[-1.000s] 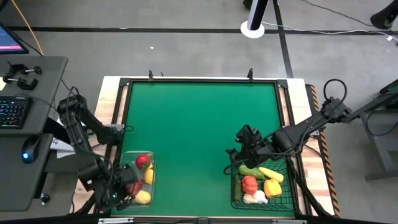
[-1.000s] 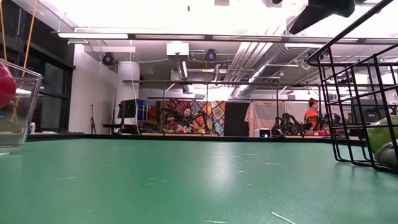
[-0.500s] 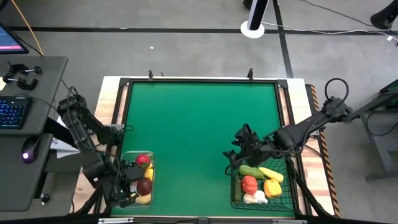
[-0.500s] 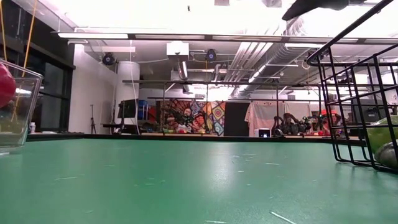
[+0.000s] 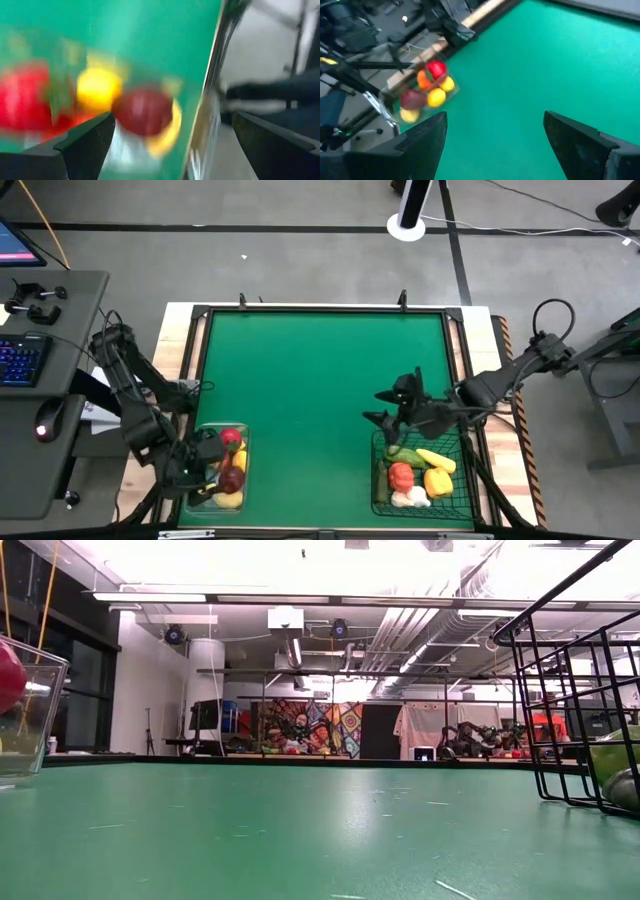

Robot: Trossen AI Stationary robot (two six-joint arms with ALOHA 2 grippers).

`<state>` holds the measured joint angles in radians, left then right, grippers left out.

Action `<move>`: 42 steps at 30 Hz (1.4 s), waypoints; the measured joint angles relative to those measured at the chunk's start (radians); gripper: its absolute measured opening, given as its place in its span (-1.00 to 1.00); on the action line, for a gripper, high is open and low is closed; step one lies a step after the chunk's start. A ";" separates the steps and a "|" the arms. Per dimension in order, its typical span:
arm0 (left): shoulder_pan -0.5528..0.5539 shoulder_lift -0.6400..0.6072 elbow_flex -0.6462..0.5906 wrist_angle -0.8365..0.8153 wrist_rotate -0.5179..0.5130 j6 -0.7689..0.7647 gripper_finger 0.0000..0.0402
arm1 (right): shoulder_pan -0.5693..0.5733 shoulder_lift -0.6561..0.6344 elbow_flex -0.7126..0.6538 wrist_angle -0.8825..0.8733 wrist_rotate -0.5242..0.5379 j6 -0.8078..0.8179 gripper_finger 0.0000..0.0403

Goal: Sort produce into baskets
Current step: Return to Home Position

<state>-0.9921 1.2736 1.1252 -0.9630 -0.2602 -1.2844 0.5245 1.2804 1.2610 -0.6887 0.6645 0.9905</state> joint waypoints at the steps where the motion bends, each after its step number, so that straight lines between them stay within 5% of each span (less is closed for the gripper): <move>1: 0.019 -0.004 0.000 0.032 -0.045 0.055 0.93 | 0.004 -0.008 0.000 0.006 0.012 -0.012 0.60; 11: 0.438 -0.080 0.000 0.149 -0.166 0.684 0.89 | 0.004 -0.084 0.000 -0.044 0.126 -0.031 0.60; 18: 0.700 -0.274 -0.078 0.467 -0.160 1.011 0.62 | -0.025 -0.085 0.000 -0.115 0.065 -0.058 0.60; 24: 0.788 -0.500 -0.440 0.869 -0.039 0.992 0.17 | -0.057 -0.085 0.000 -0.112 0.063 0.013 0.60; 32: 0.799 -0.725 -0.879 1.309 -0.036 0.891 -0.88 | -0.107 -0.085 0.000 -0.136 0.014 0.075 0.60; 42: 0.802 -0.908 -1.114 1.411 -0.055 0.876 -0.98 | -0.125 -0.085 0.000 -0.298 -0.061 0.135 0.25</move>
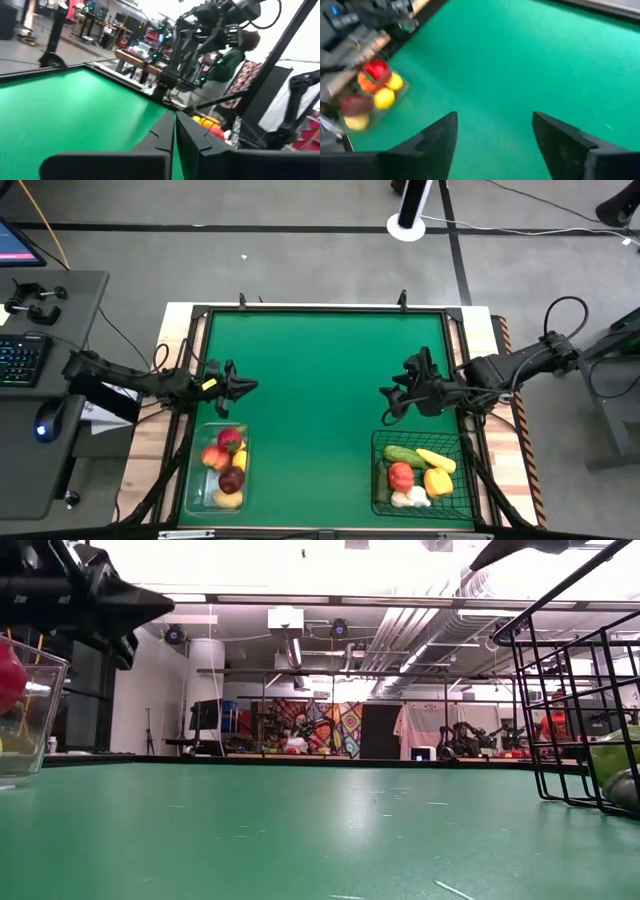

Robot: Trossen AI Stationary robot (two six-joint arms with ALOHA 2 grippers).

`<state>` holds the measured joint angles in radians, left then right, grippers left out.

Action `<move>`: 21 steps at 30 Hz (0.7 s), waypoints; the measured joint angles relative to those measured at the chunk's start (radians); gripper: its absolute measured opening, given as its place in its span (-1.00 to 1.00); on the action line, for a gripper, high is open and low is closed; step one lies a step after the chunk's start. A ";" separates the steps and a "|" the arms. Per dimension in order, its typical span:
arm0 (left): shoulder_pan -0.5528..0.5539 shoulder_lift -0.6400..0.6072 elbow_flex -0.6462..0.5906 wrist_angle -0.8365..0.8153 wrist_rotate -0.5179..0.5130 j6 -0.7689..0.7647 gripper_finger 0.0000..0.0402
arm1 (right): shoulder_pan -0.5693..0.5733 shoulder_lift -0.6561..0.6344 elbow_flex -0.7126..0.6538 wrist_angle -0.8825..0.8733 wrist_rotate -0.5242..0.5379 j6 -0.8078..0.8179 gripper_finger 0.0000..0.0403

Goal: Sort produce into baskets
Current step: Return to Home Position

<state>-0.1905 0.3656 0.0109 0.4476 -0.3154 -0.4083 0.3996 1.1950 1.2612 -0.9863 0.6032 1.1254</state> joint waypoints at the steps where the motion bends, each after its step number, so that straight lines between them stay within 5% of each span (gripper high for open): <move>1: 0.004 -0.015 0.000 -0.025 -0.003 0.005 -0.99 | 0.000 0.000 0.000 -0.015 -0.013 -0.002 0.17; 11: 0.091 -0.131 0.001 -0.096 0.006 0.047 -1.00 | 0.014 -0.064 -0.079 -0.157 -0.162 -0.100 -0.91; 17: 0.095 -0.137 0.001 -0.100 0.008 0.071 -1.00 | 0.016 -0.364 -0.500 0.297 -0.195 -0.169 -0.91; 21: 0.095 -0.137 0.001 -0.102 -0.008 0.071 -1.00 | -0.084 -0.579 -0.745 0.623 -0.167 -0.334 -0.98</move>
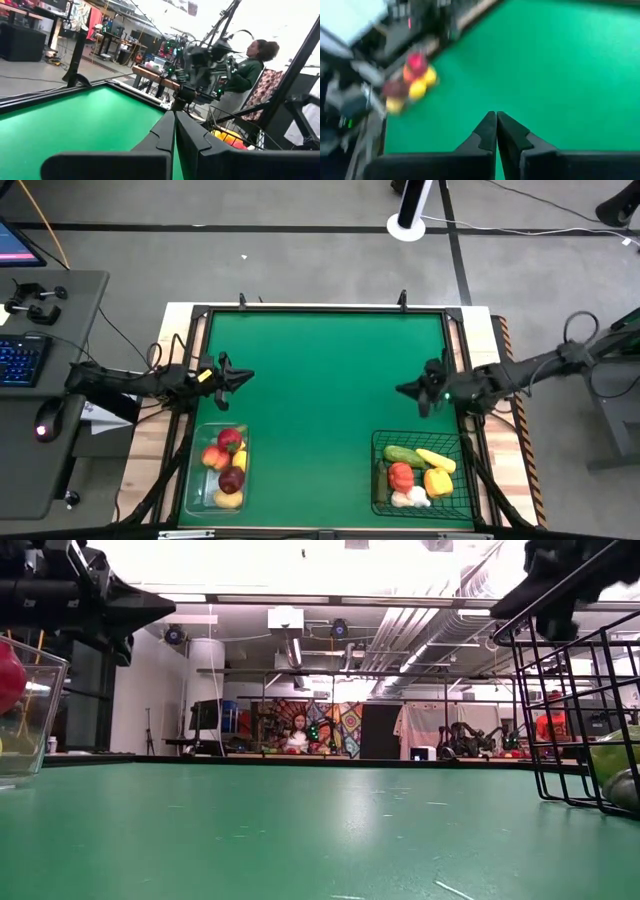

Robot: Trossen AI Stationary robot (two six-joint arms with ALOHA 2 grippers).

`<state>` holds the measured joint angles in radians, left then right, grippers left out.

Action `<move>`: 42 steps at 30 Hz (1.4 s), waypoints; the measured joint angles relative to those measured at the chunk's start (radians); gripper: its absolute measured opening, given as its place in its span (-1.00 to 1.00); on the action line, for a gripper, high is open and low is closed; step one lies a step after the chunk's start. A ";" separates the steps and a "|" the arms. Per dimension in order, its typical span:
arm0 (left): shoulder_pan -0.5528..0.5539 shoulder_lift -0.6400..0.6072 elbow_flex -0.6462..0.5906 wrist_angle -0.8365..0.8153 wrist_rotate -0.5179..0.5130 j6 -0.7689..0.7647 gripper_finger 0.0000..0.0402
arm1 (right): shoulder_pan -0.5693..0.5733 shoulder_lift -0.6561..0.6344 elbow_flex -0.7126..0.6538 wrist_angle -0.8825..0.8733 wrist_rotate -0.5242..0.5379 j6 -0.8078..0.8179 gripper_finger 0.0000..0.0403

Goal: Sort produce into baskets
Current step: Return to Home Position

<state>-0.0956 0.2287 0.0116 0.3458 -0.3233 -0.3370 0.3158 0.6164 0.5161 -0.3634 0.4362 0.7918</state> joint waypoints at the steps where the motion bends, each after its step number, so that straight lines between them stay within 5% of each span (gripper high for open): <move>1: 0.000 0.000 0.000 -0.002 0.000 0.000 -1.00 | -0.035 -0.050 -0.046 0.048 -0.001 -0.040 -0.98; 10: 0.000 0.000 0.000 -0.018 -0.001 0.000 -1.00 | -0.293 -0.421 -0.297 0.179 -0.184 -0.299 -1.00; 18: 0.000 -0.006 0.000 -0.031 -0.002 0.000 -1.00 | -0.378 -0.584 -0.443 0.219 -0.281 -0.434 -1.00; 23: 0.000 -0.046 0.001 -0.045 -0.003 0.000 -1.00 | -0.390 -0.591 -0.478 0.379 -0.340 -0.559 -1.00; 28: 0.000 -0.111 0.001 -0.070 -0.003 0.000 -1.00 | -0.390 -0.582 -0.486 0.339 -0.324 -0.676 -1.00; 36: 0.001 -0.225 0.001 -0.293 -0.001 0.000 -1.00 | -0.390 -0.577 -0.486 0.338 -0.324 -0.629 -1.00; 42: -0.006 -0.225 0.001 -0.293 0.013 -0.001 -1.00 | -0.382 -0.590 -0.486 0.340 -0.323 -0.613 -1.00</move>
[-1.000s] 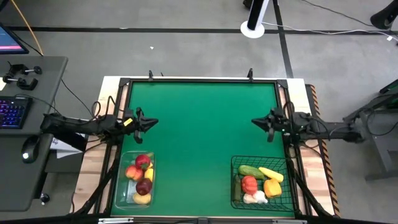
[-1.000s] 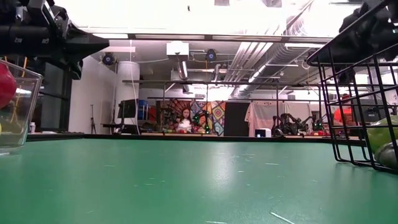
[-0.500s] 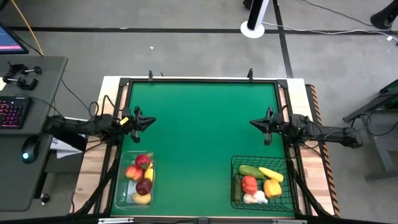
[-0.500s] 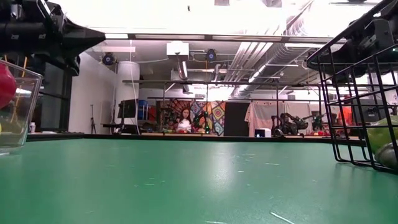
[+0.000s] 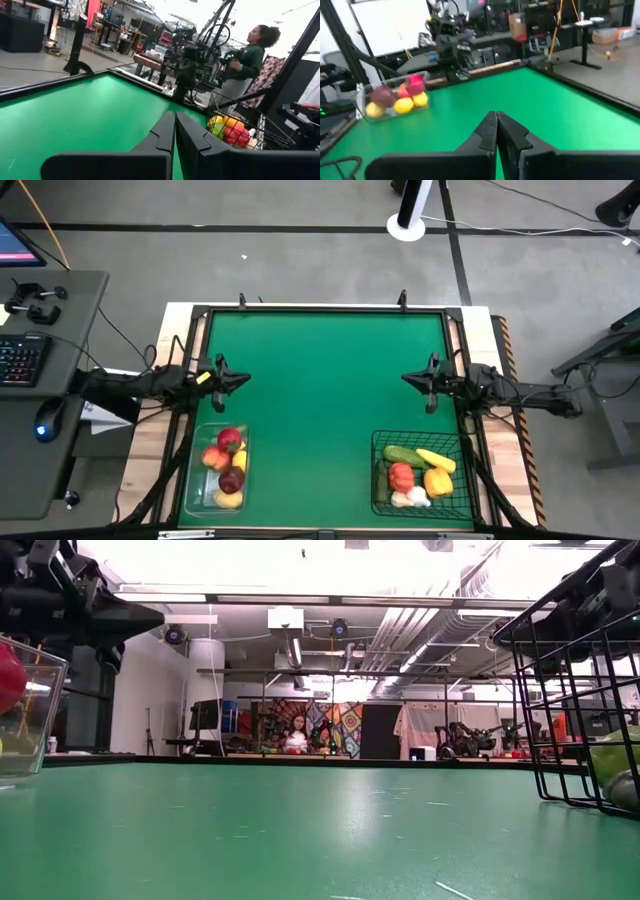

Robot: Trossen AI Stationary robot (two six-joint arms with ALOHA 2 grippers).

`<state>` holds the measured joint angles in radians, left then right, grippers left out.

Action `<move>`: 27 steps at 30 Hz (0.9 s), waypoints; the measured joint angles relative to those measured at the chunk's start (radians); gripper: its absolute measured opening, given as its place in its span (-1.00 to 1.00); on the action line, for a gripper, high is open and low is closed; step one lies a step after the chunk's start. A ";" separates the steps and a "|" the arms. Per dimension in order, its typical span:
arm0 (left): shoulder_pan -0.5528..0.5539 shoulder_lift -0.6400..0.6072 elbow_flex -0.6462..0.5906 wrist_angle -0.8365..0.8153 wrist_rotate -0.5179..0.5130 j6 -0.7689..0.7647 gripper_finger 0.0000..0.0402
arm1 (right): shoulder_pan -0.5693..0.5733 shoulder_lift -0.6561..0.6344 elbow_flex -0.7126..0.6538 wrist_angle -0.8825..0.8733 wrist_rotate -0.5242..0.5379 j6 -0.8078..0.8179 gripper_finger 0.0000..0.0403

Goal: Sort produce into baskets
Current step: Return to Home Position

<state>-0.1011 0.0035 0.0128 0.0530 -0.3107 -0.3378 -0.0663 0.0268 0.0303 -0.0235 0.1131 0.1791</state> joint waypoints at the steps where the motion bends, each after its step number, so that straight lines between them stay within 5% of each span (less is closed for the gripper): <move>1: 0.002 0.000 0.000 0.000 0.000 0.000 -1.00 | 0.005 -0.020 0.000 0.000 -0.001 0.000 -1.00; 27: -0.047 0.017 -0.001 0.003 0.002 0.000 -1.00 | 0.087 -0.014 -0.021 0.057 -0.012 -0.001 -1.00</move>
<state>-0.1478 0.0204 0.0120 0.0559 -0.3087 -0.3374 0.0208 0.0124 0.0097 0.0338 0.1013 0.1785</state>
